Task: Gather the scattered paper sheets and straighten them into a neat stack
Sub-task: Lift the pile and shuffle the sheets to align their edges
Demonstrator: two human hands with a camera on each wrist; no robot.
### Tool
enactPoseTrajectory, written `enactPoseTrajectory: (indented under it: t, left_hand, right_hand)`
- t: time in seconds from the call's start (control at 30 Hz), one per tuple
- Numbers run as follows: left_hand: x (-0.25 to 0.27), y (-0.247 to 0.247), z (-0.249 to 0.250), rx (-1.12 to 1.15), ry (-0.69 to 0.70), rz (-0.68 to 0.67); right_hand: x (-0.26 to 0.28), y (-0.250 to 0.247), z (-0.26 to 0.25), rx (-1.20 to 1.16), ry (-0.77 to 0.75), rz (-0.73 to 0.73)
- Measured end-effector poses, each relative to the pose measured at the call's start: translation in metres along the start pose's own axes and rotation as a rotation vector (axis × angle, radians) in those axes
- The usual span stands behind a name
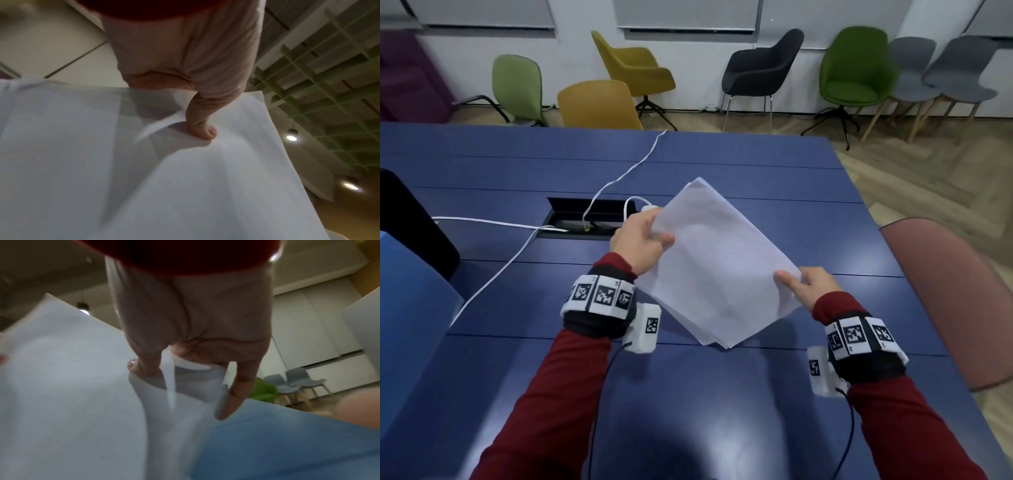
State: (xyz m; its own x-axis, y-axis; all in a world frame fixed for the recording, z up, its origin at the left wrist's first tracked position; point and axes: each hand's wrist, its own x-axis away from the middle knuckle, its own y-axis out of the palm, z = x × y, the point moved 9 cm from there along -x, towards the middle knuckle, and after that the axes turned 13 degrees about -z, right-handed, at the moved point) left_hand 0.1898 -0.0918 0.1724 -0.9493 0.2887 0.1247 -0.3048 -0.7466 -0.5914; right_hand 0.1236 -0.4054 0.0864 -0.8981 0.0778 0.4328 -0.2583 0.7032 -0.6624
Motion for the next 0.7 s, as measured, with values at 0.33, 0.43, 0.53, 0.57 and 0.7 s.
enactPoseTrajectory:
  t: [0.33, 0.43, 0.53, 0.57, 0.7]
  left_hand:
    - [0.022, 0.016, -0.077, 0.595, -0.085, 0.141]
    - [0.024, 0.024, -0.094, 0.716, -0.100, 0.165]
    - [0.027, 0.027, -0.106, 0.771, -0.131, 0.174]
    - [0.028, 0.026, -0.109, 0.782, -0.135, 0.171]
    - [0.025, 0.030, -0.119, 0.799, -0.152, 0.064]
  right_hand:
    - [-0.024, 0.037, 0.036, -0.867, -0.137, -0.072]
    - [-0.026, 0.035, 0.035, -0.907, -0.158, -0.069]
    - [-0.026, 0.041, 0.037, -0.909, -0.128, -0.136]
    - [-0.027, 0.045, 0.037, -0.877, -0.129, -0.164]
    - [-0.023, 0.035, 0.026, -0.777, -0.217, -0.067]
